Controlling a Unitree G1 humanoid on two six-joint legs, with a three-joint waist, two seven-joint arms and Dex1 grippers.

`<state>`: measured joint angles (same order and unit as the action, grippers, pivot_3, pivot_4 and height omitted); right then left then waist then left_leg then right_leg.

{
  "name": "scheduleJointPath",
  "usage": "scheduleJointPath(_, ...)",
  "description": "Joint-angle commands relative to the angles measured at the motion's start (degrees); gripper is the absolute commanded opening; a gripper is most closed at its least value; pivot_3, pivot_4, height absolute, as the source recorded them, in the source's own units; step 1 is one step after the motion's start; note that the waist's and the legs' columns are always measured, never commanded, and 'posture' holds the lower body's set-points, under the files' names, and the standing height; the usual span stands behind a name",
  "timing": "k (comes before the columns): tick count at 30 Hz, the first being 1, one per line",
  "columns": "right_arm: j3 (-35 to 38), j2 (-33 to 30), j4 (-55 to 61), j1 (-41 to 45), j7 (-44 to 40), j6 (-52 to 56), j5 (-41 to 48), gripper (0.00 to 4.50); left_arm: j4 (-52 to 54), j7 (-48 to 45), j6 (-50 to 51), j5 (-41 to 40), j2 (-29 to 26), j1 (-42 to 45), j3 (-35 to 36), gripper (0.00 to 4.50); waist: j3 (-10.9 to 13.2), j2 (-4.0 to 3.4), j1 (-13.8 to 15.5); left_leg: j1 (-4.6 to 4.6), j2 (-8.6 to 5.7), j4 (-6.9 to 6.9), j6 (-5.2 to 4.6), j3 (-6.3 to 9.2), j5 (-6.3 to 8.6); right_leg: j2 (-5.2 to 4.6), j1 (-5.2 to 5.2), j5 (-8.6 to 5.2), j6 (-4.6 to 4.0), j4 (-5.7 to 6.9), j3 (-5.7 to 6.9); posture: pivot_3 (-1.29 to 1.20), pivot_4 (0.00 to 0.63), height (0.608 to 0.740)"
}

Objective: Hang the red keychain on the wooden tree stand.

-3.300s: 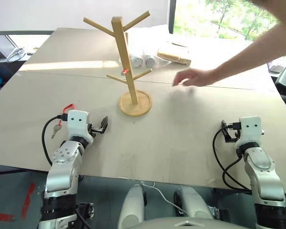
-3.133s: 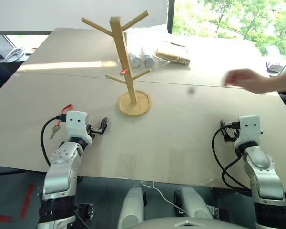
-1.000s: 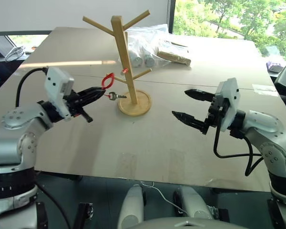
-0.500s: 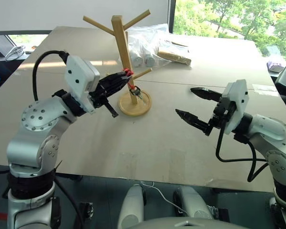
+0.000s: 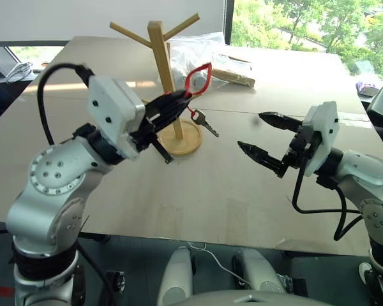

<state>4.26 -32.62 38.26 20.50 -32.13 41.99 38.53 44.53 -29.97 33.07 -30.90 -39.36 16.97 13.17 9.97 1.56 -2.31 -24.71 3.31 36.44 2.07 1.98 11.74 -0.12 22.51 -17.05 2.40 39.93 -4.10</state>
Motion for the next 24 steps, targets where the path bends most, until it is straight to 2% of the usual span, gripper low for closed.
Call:
scheduleJointPath(1, -0.1, -0.4, 0.8, 1.3, -0.3, 0.1, 1.4, 4.5, 1.5, 1.4, -4.7, 4.4, 0.0, -4.7, 3.7, 0.03, 0.0, 0.0, 0.1, 0.0, 0.0, 0.0, 0.0, -0.02, 0.0, -0.01, 0.0, 0.0, 0.0, -0.03, -0.01, 0.0, 0.15, 0.74)
scheduleJointPath(11, -0.6, -1.8, 0.1, 2.6, -3.3, 0.2, 3.8, 4.5, -2.4, 5.1, -14.3, 13.7, 5.3, -10.2, 1.9, 0.03, 0.0, 0.0, 0.3, -0.01, -0.01, 0.0, -0.01, -0.01, 0.01, -0.02, -0.02, 0.0, 0.0, -0.05, 0.01, 0.0, 0.15, 0.74)
scheduleJointPath(24, 0.3, -2.9, 0.0, -0.1, -4.9, -2.0, 3.3, 4.5, -7.7, 4.1, -16.6, 16.6, 6.8, -9.1, -1.8, 0.03, 0.0, 0.0, 0.2, 0.0, -0.01, 0.0, -0.01, 0.0, 0.01, -0.02, -0.02, 0.0, 0.0, -0.04, 0.02, 0.0, 0.15, 0.74)
